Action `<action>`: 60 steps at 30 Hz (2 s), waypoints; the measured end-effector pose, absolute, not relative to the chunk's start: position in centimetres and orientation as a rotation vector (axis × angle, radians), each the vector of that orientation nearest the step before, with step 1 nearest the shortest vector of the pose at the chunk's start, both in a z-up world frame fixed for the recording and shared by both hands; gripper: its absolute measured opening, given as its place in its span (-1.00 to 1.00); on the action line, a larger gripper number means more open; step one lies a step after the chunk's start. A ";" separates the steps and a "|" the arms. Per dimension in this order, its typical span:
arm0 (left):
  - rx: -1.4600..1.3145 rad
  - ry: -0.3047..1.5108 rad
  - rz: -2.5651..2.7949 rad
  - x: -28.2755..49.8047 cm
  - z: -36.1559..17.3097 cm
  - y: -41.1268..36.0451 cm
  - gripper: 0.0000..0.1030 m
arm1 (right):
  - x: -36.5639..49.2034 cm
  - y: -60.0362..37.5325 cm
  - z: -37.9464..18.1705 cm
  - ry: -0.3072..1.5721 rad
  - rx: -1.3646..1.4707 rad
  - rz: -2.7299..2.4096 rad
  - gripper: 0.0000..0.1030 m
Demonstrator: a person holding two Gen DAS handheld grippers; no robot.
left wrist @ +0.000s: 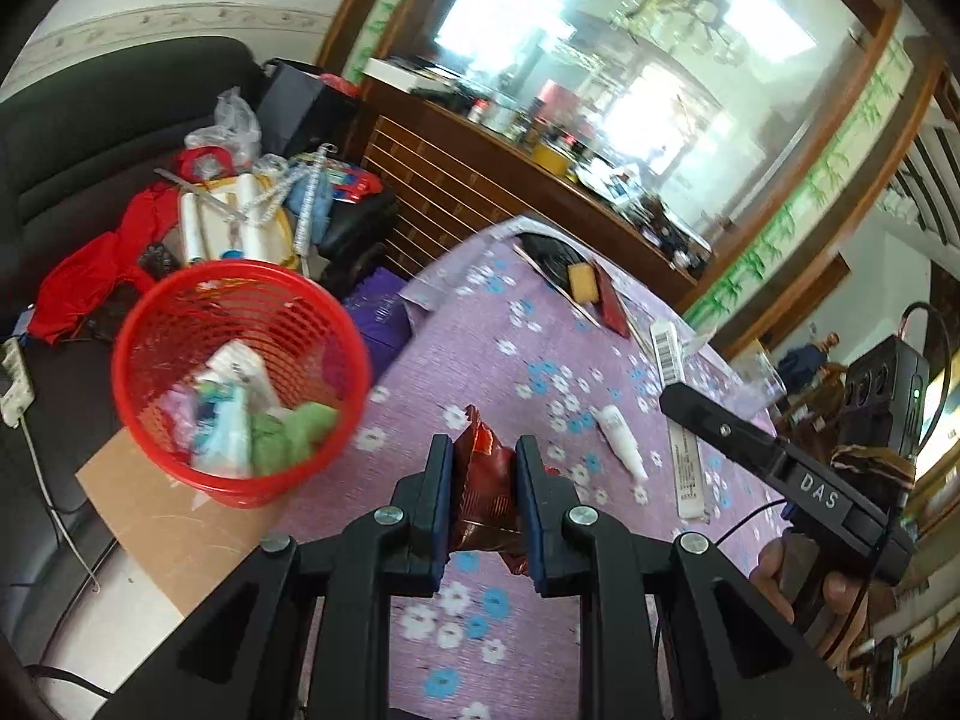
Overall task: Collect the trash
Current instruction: 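Carry the medicine box and red wrapper over the red basket and open both tools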
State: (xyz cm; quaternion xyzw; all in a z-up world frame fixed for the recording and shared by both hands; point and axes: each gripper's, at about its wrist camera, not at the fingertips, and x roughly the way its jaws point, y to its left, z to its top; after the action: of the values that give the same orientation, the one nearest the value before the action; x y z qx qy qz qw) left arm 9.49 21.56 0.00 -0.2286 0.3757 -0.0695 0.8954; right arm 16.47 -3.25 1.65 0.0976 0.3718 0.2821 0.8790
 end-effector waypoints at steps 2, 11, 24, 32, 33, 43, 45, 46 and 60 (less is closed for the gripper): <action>-0.485 0.771 -0.120 9.3 0.0 22.9 -0.58 | 16.6 -2.0 1.7 0.782 0.192 0.612 0.16; -0.484 0.737 -0.002 9.3 -0.5 27.8 -0.58 | 18.0 4.3 1.3 0.804 0.155 0.720 0.16; -0.425 0.779 0.120 12.9 -4.9 32.6 -0.58 | 22.6 14.6 -3.3 0.889 0.117 0.916 0.17; -0.350 0.804 0.193 13.6 -6.6 32.6 -0.57 | 24.6 16.4 -5.9 0.937 0.147 0.931 0.21; -0.344 0.807 0.199 13.6 -6.7 32.6 -0.57 | 25.0 16.6 -6.2 0.945 0.156 0.934 0.21; -0.285 0.799 0.262 13.7 -7.0 31.7 0.30 | 26.5 16.1 -7.4 0.998 0.257 0.949 0.39; -0.289 0.804 0.274 13.5 -6.9 31.6 0.30 | 26.3 15.7 -7.1 0.995 0.262 0.951 0.39; -0.292 0.807 0.281 13.3 -6.9 31.5 0.30 | 26.0 15.5 -6.9 0.993 0.264 0.951 0.39; -0.261 0.709 0.317 7.3 -4.9 25.7 0.57 | 18.8 6.7 -2.9 0.855 0.273 0.898 0.45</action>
State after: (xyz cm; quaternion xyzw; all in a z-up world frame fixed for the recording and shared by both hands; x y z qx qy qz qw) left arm 7.31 25.75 -4.89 -0.1267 0.3445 0.1542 0.9173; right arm 18.76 6.66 -2.93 0.1274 0.3994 0.4193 0.8053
